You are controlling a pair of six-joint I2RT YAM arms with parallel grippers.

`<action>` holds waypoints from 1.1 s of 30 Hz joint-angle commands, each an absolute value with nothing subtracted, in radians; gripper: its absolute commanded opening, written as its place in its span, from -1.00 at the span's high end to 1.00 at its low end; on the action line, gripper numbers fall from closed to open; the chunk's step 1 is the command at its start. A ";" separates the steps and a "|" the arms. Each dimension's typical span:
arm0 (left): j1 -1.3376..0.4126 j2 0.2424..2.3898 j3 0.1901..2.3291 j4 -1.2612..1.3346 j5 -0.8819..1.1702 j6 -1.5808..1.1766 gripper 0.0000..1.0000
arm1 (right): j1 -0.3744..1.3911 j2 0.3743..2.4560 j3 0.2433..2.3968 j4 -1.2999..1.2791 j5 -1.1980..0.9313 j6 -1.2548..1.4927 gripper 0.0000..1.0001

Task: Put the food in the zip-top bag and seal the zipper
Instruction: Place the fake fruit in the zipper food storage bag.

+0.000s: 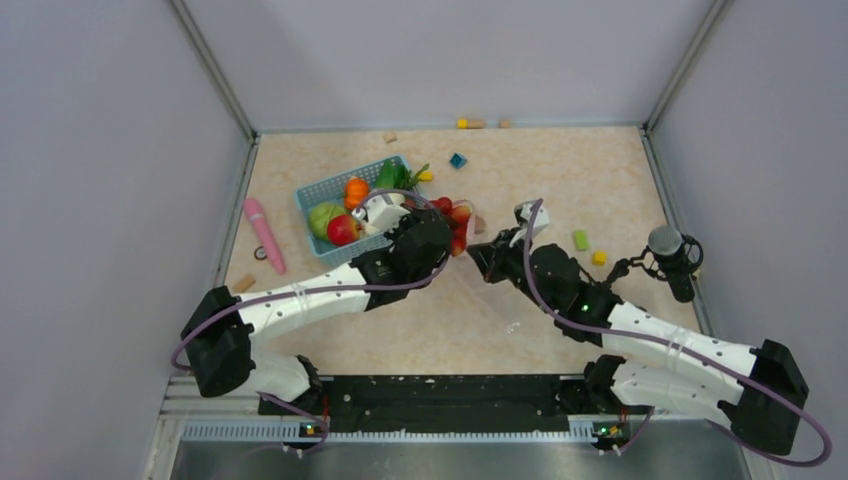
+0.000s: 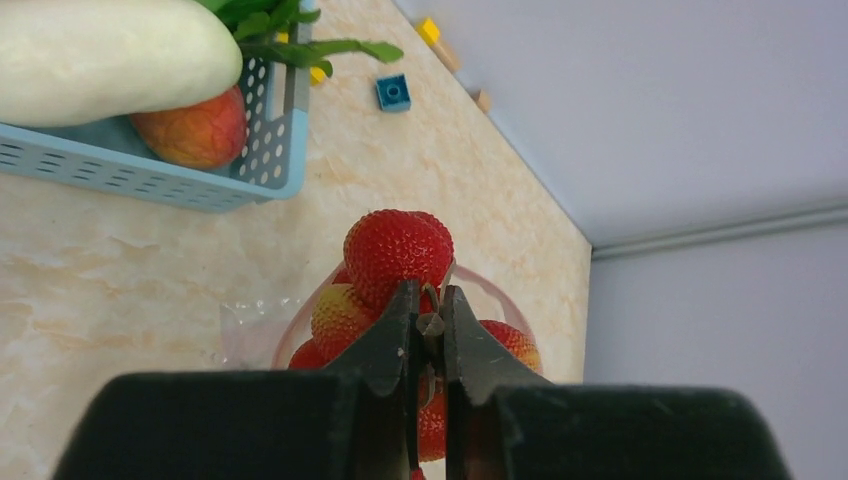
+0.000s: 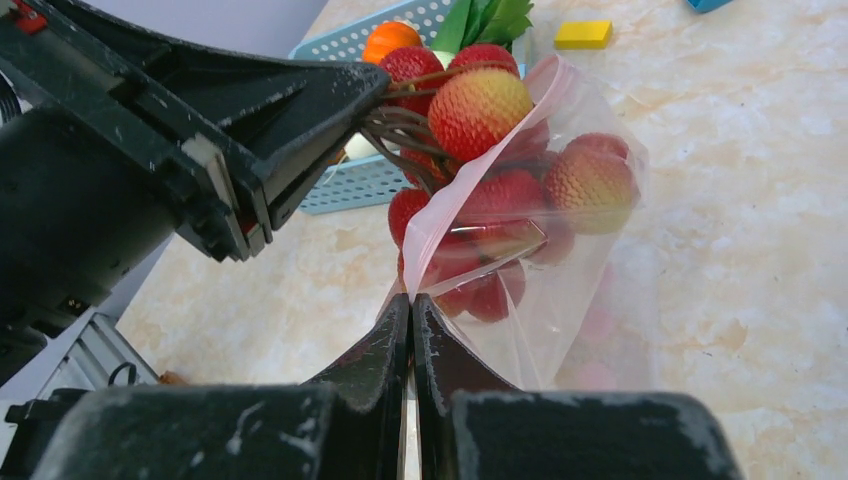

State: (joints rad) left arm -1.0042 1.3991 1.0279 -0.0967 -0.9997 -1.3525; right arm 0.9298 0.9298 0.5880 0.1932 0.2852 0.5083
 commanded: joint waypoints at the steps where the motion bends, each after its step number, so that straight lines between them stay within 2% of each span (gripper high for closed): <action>1: -1.010 1.340 0.964 0.145 -0.832 -1.120 1.00 | 0.910 0.932 0.605 0.228 0.306 0.538 1.00; 7: -1.012 1.294 0.897 0.157 -0.720 -1.058 1.00 | 0.893 0.890 0.580 0.241 0.325 0.553 1.00; 18: -1.012 1.151 0.754 0.404 -0.329 -0.654 1.00 | 0.879 0.832 0.571 0.198 0.312 0.498 1.00; 23: -1.012 1.102 0.686 0.518 -0.127 -0.471 1.00 | 0.872 0.761 0.568 0.144 0.200 0.412 1.00; 27: -1.012 1.108 0.661 0.597 -0.018 -0.428 1.00 | 0.871 0.720 0.556 0.136 0.104 0.408 1.00; 33: -1.011 1.119 0.702 0.526 0.194 -0.345 1.00 | 0.872 0.638 0.516 0.131 0.136 0.418 1.00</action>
